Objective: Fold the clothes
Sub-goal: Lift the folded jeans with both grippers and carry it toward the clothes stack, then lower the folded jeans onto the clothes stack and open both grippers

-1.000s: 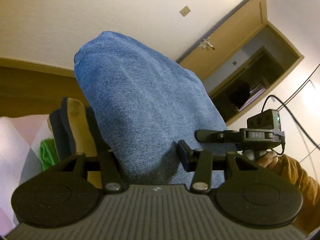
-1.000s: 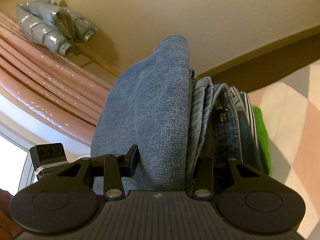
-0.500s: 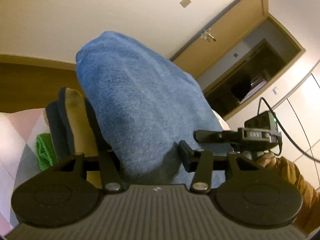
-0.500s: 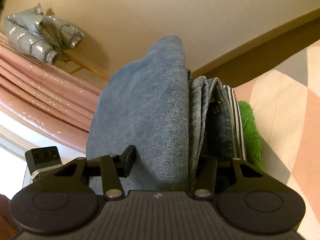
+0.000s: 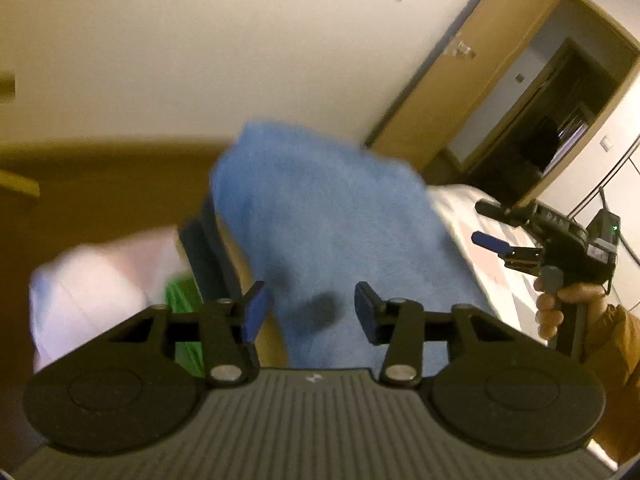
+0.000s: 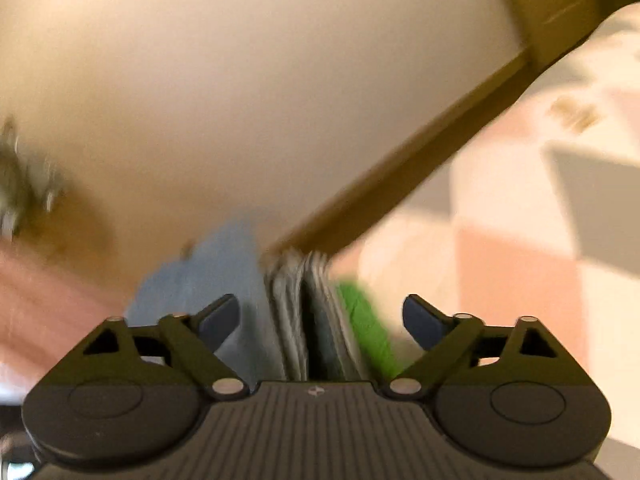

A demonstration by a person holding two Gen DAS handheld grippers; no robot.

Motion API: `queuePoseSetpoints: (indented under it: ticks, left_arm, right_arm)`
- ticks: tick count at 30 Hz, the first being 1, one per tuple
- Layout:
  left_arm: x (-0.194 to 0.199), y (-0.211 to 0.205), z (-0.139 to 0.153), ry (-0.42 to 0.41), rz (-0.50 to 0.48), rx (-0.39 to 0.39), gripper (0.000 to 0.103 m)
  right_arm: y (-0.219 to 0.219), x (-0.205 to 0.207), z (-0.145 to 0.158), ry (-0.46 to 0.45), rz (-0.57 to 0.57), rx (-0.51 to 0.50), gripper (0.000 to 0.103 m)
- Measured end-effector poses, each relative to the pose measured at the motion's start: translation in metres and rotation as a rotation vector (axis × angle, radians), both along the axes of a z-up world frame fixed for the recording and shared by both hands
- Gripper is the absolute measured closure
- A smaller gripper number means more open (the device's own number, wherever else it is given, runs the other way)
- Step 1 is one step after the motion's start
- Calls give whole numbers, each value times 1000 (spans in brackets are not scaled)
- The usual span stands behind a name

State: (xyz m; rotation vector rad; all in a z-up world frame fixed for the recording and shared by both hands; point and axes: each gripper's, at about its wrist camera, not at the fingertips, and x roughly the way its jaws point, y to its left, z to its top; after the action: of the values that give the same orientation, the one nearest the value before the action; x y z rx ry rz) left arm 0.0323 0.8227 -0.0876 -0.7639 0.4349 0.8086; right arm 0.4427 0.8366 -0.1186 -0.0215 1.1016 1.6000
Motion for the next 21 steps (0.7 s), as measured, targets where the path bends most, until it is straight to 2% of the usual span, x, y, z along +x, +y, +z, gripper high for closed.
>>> queuePoseSetpoints:
  ticks: [1, 3, 5, 6, 7, 8, 10, 13, 16, 17, 20, 21]
  left_arm:
    - [0, -4, 10, -7, -2, 44, 64]
    - [8, 0, 25, -11, -3, 147, 64]
    - [27, 17, 19, 31, -20, 190, 64]
    - [35, 28, 11, 58, -21, 192, 68]
    - [39, 39, -2, 80, -16, 156, 77]
    - [42, 50, -15, 104, -12, 122, 78]
    - [40, 59, -34, 150, -7, 106, 77]
    - [37, 62, -45, 135, 12, 106, 75]
    - [44, 67, -53, 142, 16, 114, 75]
    - [48, 72, -54, 140, 18, 111, 75]
    - [50, 76, -51, 123, 35, 88, 75]
    - [48, 74, -43, 124, 37, 86, 77]
  right_arm:
    - [-3, -3, 8, -14, 8, 47, 35]
    - [-1, -28, 22, -116, 93, 130, 61]
    - [11, -54, 24, -226, 173, 154, 71]
    - [20, -63, 21, -259, 195, 144, 71]
    - [28, -72, 17, -292, 218, 133, 72]
    - [38, -77, 10, -325, 227, 113, 72]
    - [55, -85, -7, -368, 231, 68, 72]
    - [71, -74, -29, -265, 222, 13, 72]
    - [76, -67, -46, -220, 213, -1, 72]
    - [77, -64, -50, -218, 200, -7, 70]
    - [82, -54, -54, -195, 151, -43, 51]
    - [86, -62, -50, -187, 142, -47, 51]
